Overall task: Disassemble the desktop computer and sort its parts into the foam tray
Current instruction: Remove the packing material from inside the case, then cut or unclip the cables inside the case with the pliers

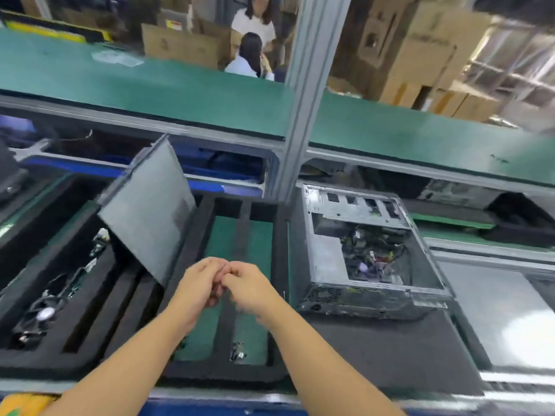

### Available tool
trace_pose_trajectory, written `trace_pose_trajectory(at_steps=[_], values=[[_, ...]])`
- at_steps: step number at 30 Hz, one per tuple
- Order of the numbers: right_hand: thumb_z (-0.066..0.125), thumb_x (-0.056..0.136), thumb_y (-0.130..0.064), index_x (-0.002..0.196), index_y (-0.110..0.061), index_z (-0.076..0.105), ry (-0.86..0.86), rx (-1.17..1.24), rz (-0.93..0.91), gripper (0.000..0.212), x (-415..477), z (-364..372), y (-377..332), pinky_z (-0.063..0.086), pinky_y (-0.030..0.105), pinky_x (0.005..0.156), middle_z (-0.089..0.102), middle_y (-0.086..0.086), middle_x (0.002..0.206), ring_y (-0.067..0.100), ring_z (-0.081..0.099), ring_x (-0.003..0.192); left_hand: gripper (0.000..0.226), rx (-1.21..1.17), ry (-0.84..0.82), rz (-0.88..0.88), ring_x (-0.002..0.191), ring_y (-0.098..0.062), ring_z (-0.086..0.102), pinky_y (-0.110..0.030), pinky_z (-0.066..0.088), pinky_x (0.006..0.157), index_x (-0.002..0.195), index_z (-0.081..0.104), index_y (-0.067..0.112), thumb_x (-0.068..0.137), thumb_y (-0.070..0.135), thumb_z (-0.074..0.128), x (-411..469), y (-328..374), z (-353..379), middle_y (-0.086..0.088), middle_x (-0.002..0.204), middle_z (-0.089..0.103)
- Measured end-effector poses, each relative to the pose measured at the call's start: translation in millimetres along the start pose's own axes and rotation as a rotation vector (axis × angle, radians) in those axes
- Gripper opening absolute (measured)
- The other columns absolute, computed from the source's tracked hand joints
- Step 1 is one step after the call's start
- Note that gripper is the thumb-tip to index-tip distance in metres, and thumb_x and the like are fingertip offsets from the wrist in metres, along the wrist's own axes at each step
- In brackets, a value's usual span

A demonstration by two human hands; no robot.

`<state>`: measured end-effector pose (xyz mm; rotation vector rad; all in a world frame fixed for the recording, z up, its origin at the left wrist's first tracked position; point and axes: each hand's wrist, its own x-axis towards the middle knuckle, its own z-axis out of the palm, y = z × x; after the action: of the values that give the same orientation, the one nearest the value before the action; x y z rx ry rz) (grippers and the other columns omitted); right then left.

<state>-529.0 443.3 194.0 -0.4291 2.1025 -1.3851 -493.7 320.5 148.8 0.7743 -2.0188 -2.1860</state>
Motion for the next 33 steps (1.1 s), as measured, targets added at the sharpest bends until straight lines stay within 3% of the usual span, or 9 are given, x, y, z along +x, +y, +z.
trace_pose_trajectory(at_steps=[5, 8, 12, 16, 21, 24, 27, 30, 33], values=[[0.046, 0.085, -0.018, 0.073, -0.02, 0.064, 0.03, 0.03, 0.073, 0.022, -13.9, -51.5, 13.0, 0.03, 0.013, 0.034, 0.059, 0.0, 0.05, 0.006, 0.043, 0.034, 0.03, 0.055, -0.187, -0.019, 0.051, -0.018, 0.052, -0.027, 0.032, 0.043, 0.09, 0.068, 0.005, 0.094, 0.025, 0.046, 2.5, 5.7, 50.9, -0.014, 0.059, 0.057], [0.037, 0.091, -0.04, 0.085, -0.016, 0.062, -0.121, -0.245, 0.12, 0.035, -19.3, -56.9, 21.6, 0.036, 0.02, 0.041, 0.067, 0.003, 0.055, 0.013, 0.045, 0.037, 0.034, 0.318, -0.231, -0.03, 0.052, -0.021, 0.058, -0.027, 0.038, 0.043, 0.09, 0.063, -0.002, 0.097, 0.02, 0.038, 3.0, -9.6, 45.6, -0.013, 0.062, 0.062], [0.045, 0.094, -0.037, 0.104, -0.021, 0.065, -0.136, -0.691, -0.036, 0.027, -15.2, -31.6, 39.4, 0.051, 0.033, 0.08, 0.073, 0.0, 0.1, 0.02, 0.063, 0.092, 0.025, 0.508, -0.27, -0.182, 0.056, -0.02, 0.061, -0.022, 0.038, 0.044, 0.093, 0.062, 0.006, 0.1, 0.015, 0.039, -5.3, -39.4, 9.3, -0.011, 0.072, 0.073], [0.053, 0.095, -0.026, 0.119, -0.03, 0.062, -0.294, -0.512, -0.1, 0.026, -7.8, 26.2, 42.3, 0.044, 0.022, 0.075, 0.067, -0.01, 0.112, 0.008, 0.058, 0.085, 0.02, 0.421, -0.104, -0.224, 0.063, -0.013, 0.062, -0.022, 0.038, 0.052, 0.085, 0.063, 0.017, 0.099, 0.017, 0.049, -26.4, -60.9, -50.3, 0.008, 0.07, 0.069], [0.056, 0.096, -0.025, 0.136, -0.036, 0.049, -0.444, -0.396, -0.105, 0.042, 5.2, 131.7, 31.5, 0.047, 0.014, 0.066, 0.069, -0.013, 0.103, 0.004, 0.063, 0.076, 0.021, 0.266, 0.148, -0.3, 0.052, -0.011, 0.06, -0.016, 0.04, 0.043, 0.084, 0.063, 0.015, 0.098, 0.011, 0.047, -63.3, -99.0, -159.6, -0.003, 0.074, 0.07], [0.055, 0.096, -0.026, 0.14, -0.036, 0.044, -0.506, -0.342, -0.076, 0.046, 11.5, 194.2, 26.1, 0.041, 0.01, 0.068, 0.069, -0.015, 0.107, -0.008, 0.058, 0.072, 0.019, 0.419, 0.395, -0.372, 0.069, -0.023, 0.056, -0.026, 0.045, 0.06, 0.081, 0.063, 0.01, 0.095, 0.017, 0.051, -96.8, -135.9, -243.2, -0.012, 0.08, 0.068], [0.054, 0.098, -0.02, 0.141, -0.029, 0.044, -0.548, -0.258, 0.003, 0.045, 14.4, 248.4, 24.2, 0.047, 0.018, 0.073, 0.066, -0.01, 0.114, 0.001, 0.06, 0.079, 0.02, 0.612, 0.625, -0.504, 0.077, -0.032, 0.058, -0.035, 0.048, 0.069, 0.072, 0.057, 0.008, 0.09, 0.017, 0.058, -139.6, -170.6, -330.9, -0.014, 0.078, 0.06], [0.054, 0.096, -0.021, 0.138, -0.028, 0.046, -0.576, -0.245, 0.061, 0.043, 12.0, 288.4, 25.3, 0.05, 0.023, 0.072, 0.065, -0.012, 0.11, 0.003, 0.06, 0.075, 0.03, 0.652, 0.781, -0.618, 0.112, -0.042, 0.055, -0.045, 0.047, 0.095, 0.107, 0.06, -0.004, 0.091, 0.021, 0.062, -161.1, -199.0, -397.7, -0.026, 0.119, 0.057], [0.056, 0.095, -0.025, 0.131, -0.032, 0.048, -0.624, -0.264, 0.106, 0.037, 5.8, 316.6, 22.9, 0.05, 0.027, 0.073, 0.066, -0.01, 0.107, 0.005, 0.06, 0.078, 0.05, 0.637, 0.836, -0.695, 0.123, -0.043, 0.047, -0.048, 0.042, 0.101, 0.128, 0.05, -0.001, 0.092, 0.032, 0.063, -163.5, -212.7, -432.6, -0.024, 0.132, 0.047]])
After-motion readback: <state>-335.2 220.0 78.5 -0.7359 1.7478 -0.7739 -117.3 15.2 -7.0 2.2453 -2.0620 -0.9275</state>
